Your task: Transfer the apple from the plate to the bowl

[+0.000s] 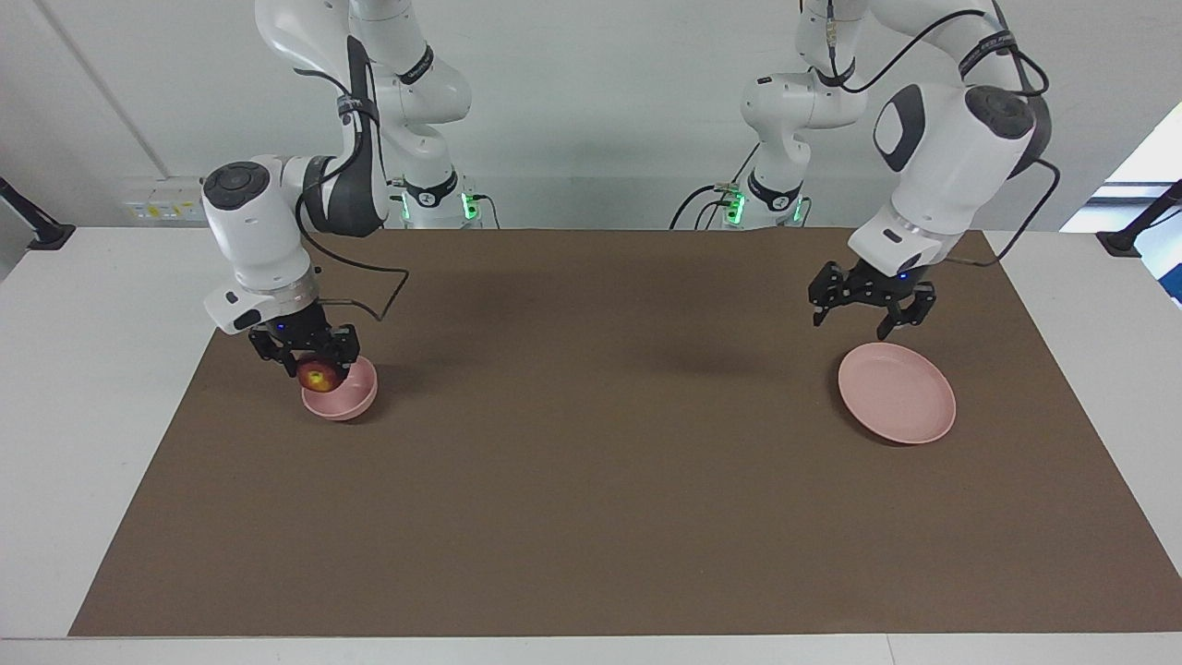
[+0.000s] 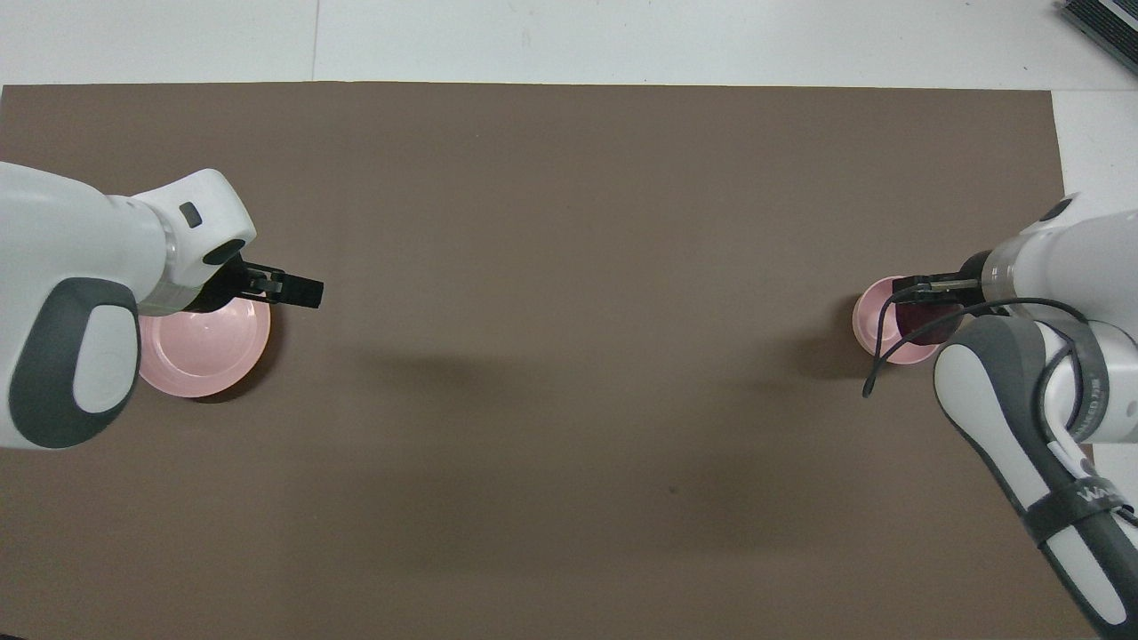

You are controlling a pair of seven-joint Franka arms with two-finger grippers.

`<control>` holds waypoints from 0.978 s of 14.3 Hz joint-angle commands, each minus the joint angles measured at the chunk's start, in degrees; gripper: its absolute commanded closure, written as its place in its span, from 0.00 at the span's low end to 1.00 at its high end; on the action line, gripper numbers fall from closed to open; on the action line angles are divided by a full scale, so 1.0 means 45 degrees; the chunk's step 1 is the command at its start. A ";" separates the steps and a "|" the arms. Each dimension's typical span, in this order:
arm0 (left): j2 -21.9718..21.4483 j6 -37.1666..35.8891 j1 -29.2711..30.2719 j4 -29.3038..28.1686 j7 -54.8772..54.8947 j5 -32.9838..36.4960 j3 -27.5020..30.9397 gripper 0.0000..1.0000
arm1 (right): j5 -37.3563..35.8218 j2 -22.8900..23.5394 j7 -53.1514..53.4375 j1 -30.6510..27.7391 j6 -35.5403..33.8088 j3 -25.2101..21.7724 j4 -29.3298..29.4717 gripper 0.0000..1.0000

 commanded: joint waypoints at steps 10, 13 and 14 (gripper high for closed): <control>-0.0039 -0.7690 -0.0447 0.6252 -0.0663 -0.0231 0.1875 0.00 | 0.0018 0.1030 0.0151 -0.0086 0.0710 0.0169 0.0248 1.00; -0.0683 -0.7556 -0.0428 0.6018 -0.1524 -0.0135 0.1876 0.00 | 0.0096 0.1245 0.0346 -0.0027 0.0943 0.0170 0.0385 1.00; -0.0704 -0.7575 -0.0427 0.5959 -0.1506 -0.0115 0.1895 0.00 | 0.0116 0.1265 0.0482 0.0031 0.0944 0.0170 0.0404 1.00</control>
